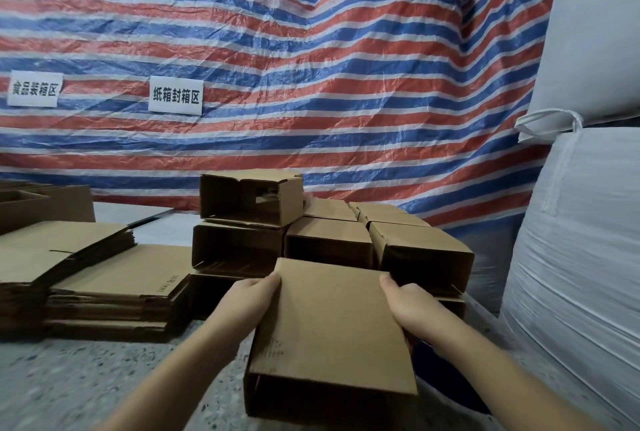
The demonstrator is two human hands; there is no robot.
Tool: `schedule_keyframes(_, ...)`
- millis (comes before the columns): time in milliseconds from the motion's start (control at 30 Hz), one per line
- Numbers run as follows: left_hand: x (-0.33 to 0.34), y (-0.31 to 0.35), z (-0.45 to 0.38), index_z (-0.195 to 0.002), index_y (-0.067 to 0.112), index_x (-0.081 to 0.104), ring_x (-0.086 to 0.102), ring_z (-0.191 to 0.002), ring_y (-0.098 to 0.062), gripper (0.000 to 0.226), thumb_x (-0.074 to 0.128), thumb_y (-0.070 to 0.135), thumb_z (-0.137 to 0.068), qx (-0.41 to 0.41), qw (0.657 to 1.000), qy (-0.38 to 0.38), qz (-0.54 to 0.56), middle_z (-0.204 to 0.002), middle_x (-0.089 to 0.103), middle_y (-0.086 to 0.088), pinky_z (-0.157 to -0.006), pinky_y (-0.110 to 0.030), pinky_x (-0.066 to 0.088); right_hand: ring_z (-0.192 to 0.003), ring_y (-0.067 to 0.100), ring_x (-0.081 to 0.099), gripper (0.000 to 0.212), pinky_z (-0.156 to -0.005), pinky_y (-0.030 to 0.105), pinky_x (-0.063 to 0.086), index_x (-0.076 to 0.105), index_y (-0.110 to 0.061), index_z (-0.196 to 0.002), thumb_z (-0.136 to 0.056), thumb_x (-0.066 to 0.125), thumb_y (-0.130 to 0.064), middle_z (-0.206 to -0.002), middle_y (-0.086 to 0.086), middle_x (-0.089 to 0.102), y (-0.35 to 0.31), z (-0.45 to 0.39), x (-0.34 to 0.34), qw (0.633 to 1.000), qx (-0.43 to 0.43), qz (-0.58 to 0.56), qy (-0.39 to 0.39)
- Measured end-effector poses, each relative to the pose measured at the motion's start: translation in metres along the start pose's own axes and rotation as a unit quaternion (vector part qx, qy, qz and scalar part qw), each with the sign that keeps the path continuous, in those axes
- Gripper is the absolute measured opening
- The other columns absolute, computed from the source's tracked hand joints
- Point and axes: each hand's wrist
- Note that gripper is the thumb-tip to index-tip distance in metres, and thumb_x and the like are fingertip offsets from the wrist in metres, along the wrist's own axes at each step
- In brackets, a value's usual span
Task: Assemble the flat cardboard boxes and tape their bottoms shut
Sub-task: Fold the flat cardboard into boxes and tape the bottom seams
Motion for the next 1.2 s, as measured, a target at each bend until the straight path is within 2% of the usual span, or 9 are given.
schedule_keyframes(100,0.009,-0.014,-0.018,-0.101,0.011,0.065,0.063,-0.082,-0.019,0.035,0.056,0.044,-0.097,-0.069,0.998,-0.002,-0.013,-0.091,0.066,-0.005,-0.064,-0.031,0.047,-0.118,0.027,0.059,0.069,-0.09,0.034,0.049,0.046,-0.013,-0.147,-0.103,0.026,-0.061,-0.134,0.01,0.06,0.011,-0.016,0.012,0.996,0.057,0.022,-0.07)
schedule_keyframes(200,0.015,-0.033,-0.023,-0.111,0.002,0.064,0.065,-0.081,-0.023,0.042,0.059,0.04,-0.096,-0.111,0.994,-0.01,-0.003,-0.091,0.067,-0.009,-0.059,-0.03,0.047,-0.132,0.03,0.05,0.073,-0.097,0.036,0.044,0.038,-0.011,-0.153,-0.102,0.03,-0.063,-0.149,0.012,0.049,0.023,-0.023,0.028,0.992,0.092,0.023,-0.079)
schedule_keyframes(300,0.012,-0.038,-0.022,-0.12,0.0,0.06,0.065,-0.087,-0.026,0.048,0.055,0.042,-0.098,-0.133,0.991,-0.011,0.026,-0.101,0.067,-0.013,-0.061,-0.032,0.048,-0.129,0.03,0.052,0.081,-0.094,0.036,0.045,0.038,-0.011,-0.153,-0.098,0.026,-0.07,-0.138,0.009,0.057,0.026,-0.026,0.03,0.991,0.111,-0.017,-0.075)
schedule_keyframes(433,0.004,-0.036,-0.008,-0.132,0.01,0.052,0.057,-0.091,-0.022,0.05,0.037,0.048,-0.103,-0.139,0.99,-0.018,0.02,-0.104,0.057,-0.005,-0.073,-0.036,0.048,-0.094,0.024,0.066,0.081,-0.068,0.03,0.051,0.048,-0.014,-0.145,-0.096,0.026,-0.074,-0.105,0.005,0.067,0.038,-0.016,0.019,0.989,0.134,-0.034,-0.061)
schedule_keyframes(600,0.01,-0.039,0.037,-0.142,0.02,0.044,0.053,-0.105,-0.016,0.048,0.045,0.044,-0.101,-0.014,0.999,-0.027,-0.017,-0.112,0.054,0.005,-0.091,-0.035,0.046,-0.134,0.021,0.049,0.057,-0.111,0.039,0.036,0.043,-0.02,-0.15,-0.102,0.045,-0.052,-0.144,0.001,0.054,0.052,0.031,0.029,0.973,0.101,-0.126,-0.163)
schedule_keyframes(733,0.0,-0.011,0.069,-0.147,0.039,0.036,0.053,-0.112,-0.002,0.058,0.055,0.05,-0.093,0.165,0.986,-0.006,-0.02,-0.129,0.052,0.021,-0.096,-0.03,0.045,-0.101,0.004,0.065,0.039,-0.076,0.023,0.048,0.06,-0.027,-0.132,-0.1,0.051,-0.049,-0.11,-0.013,0.071,0.016,0.069,0.001,0.988,-0.065,-0.124,-0.059)
schedule_keyframes(933,-0.006,0.123,0.021,-0.148,0.022,0.04,0.042,-0.115,-0.001,0.071,0.051,0.063,-0.091,0.4,0.903,0.07,-0.142,-0.146,0.05,0.002,-0.093,-0.024,0.032,-0.092,0.021,0.062,0.033,-0.065,0.034,0.045,0.055,-0.022,-0.116,-0.099,0.049,-0.049,-0.101,0.004,0.065,-0.101,0.038,-0.093,0.972,-0.156,-0.159,0.076)
schedule_keyframes(1100,-0.008,0.215,-0.067,-0.15,0.024,0.03,0.049,-0.118,-0.016,0.104,0.07,0.071,-0.067,0.336,0.913,-0.093,-0.211,-0.142,0.044,-0.002,-0.099,-0.032,0.044,-0.091,0.024,0.061,0.022,-0.062,0.034,0.045,0.053,-0.024,-0.099,-0.101,0.042,-0.043,-0.099,0.009,0.065,-0.163,-0.046,-0.125,0.963,-0.154,-0.194,0.108)
schedule_keyframes(1200,0.006,0.238,-0.132,-0.137,0.018,0.042,0.056,-0.105,-0.019,0.063,0.074,0.036,-0.086,0.308,0.896,-0.076,-0.31,-0.121,0.054,-0.002,-0.088,-0.032,0.05,-0.085,0.025,0.065,0.022,-0.05,0.032,0.046,0.056,-0.021,-0.098,-0.1,0.044,-0.039,-0.092,0.008,0.067,-0.181,-0.104,-0.129,0.966,-0.118,-0.205,0.1)
Point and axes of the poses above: each hand's wrist, its own z-axis away from the middle knuckle, its own x-axis out of the palm, y = z × x
